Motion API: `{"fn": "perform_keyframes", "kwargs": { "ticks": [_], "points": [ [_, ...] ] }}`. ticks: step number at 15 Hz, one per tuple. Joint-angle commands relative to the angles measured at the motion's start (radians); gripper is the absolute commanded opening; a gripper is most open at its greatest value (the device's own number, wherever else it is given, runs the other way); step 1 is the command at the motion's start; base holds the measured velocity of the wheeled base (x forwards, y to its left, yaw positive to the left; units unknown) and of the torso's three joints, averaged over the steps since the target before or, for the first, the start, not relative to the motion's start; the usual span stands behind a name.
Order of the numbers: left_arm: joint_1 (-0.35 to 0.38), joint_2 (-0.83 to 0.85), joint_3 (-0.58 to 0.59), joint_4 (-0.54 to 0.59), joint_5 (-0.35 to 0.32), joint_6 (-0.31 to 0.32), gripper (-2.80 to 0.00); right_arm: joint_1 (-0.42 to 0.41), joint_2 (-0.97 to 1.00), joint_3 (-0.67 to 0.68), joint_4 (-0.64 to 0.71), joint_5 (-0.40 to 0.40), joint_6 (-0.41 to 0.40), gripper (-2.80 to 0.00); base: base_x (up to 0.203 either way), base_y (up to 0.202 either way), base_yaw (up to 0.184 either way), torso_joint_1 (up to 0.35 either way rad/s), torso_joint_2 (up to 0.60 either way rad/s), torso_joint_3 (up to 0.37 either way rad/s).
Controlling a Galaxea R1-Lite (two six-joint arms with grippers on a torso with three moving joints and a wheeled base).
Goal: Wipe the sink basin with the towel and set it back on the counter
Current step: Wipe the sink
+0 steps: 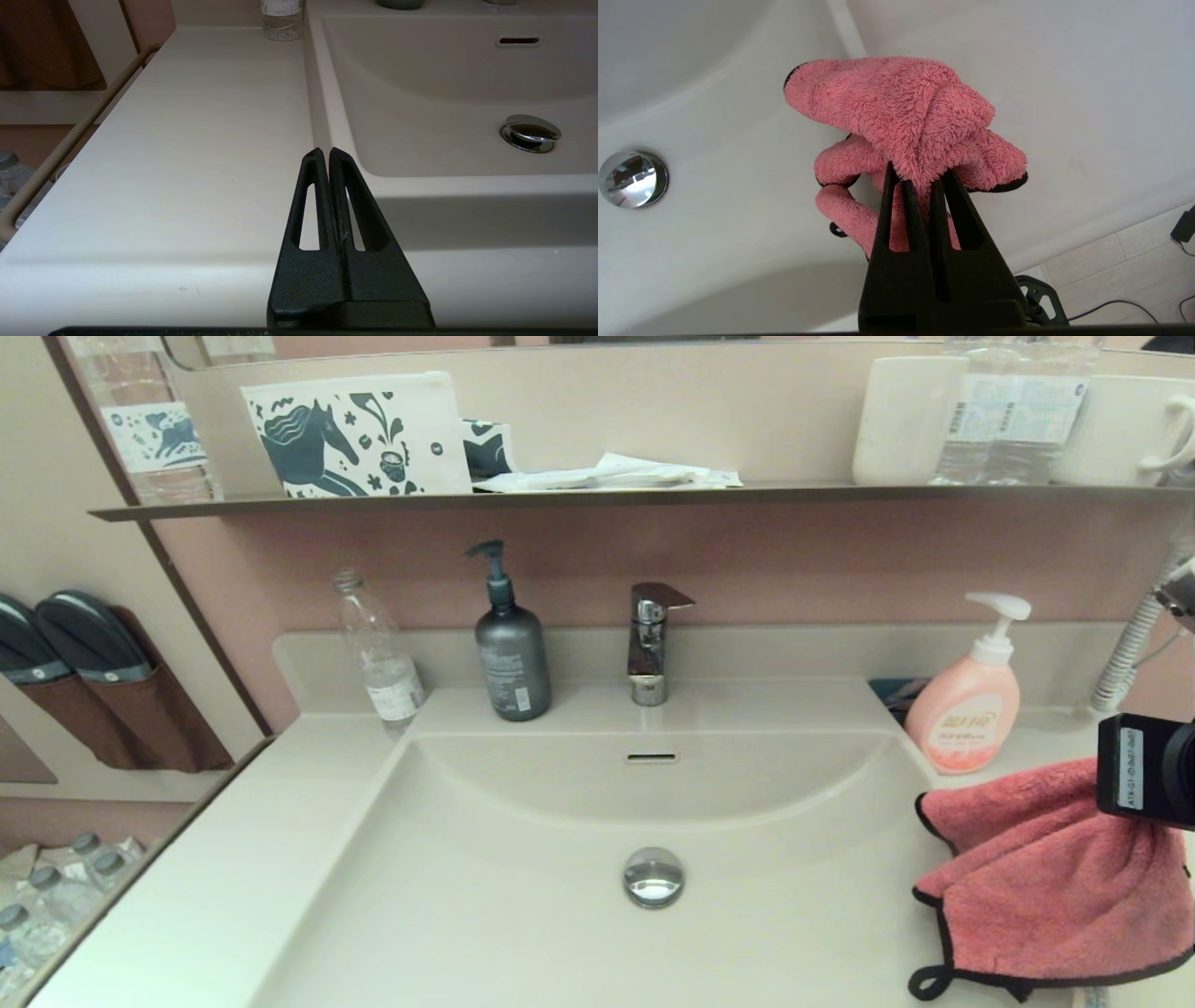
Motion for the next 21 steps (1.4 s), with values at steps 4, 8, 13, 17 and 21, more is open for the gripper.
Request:
{"fn": "perform_keyframes", "kwargs": {
  "ticks": [4, 8, 13, 17, 21],
  "points": [
    [0.000, 0.000, 0.000, 0.000, 0.000, 0.000, -2.80, -0.100, -0.016, 0.002, -0.003, -0.035, 0.001, -2.80, 0.000, 0.000, 0.000, 0.000, 0.00, 0.000],
    [0.000, 0.000, 0.000, 0.000, 0.000, 0.000, -2.80, -0.268, -0.026, 0.003, -0.034, -0.038, -0.069, -2.80, 0.000, 0.000, 0.000, 0.000, 0.00, 0.000],
    [0.000, 0.000, 0.000, 0.000, 0.000, 0.000, -2.80, -0.527, -0.043, 0.022, -0.283, 0.001, -0.329, -2.80, 0.000, 0.000, 0.000, 0.000, 0.00, 0.000],
    [0.000, 0.000, 0.000, 0.000, 0.000, 0.000, -2.80, -0.658, 0.016, 0.022, -0.500, 0.064, -0.479, -2.80, 0.000, 0.000, 0.000, 0.000, 0.00, 0.000],
    [0.000, 0.000, 0.000, 0.000, 0.000, 0.000, -2.80, -0.674, 0.092, 0.022, -0.550, 0.075, -0.483, -2.80, 0.000, 0.000, 0.000, 0.000, 0.00, 0.000]
  ]
}}
